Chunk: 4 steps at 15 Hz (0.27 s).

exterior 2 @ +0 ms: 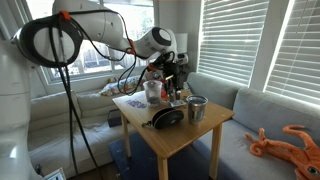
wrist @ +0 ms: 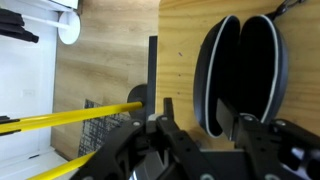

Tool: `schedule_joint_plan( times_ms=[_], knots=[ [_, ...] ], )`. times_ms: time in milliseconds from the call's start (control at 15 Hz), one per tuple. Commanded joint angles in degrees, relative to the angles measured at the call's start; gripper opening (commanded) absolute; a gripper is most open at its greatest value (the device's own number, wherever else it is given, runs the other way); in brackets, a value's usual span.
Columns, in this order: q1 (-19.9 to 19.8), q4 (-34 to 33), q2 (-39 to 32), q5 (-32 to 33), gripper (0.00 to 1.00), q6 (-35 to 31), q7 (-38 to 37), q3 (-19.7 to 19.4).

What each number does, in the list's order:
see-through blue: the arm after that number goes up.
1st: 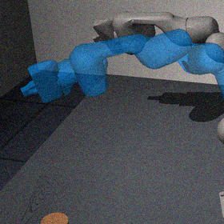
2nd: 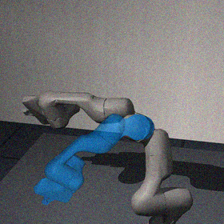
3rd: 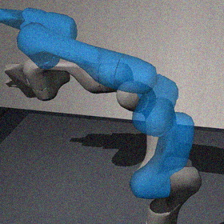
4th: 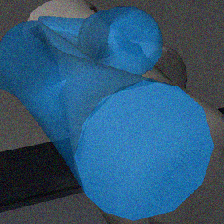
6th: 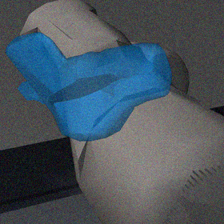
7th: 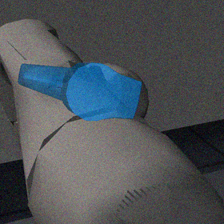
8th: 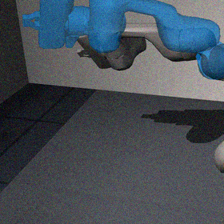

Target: Remove the black purse from the red box and put it on the table to the right

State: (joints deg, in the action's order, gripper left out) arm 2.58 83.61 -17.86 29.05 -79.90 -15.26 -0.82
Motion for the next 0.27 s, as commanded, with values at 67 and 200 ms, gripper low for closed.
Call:
schedule_joint_plan(
  times_ms=[67, 200],
  knots=[
    [1.6, -4.3, 5.8, -2.5, 0.88, -3.0, -2.7, 0.7],
    [1.3, -5.1, 3.4, -1.3, 0.77, -2.7, -1.7, 0.1]
  ],
)
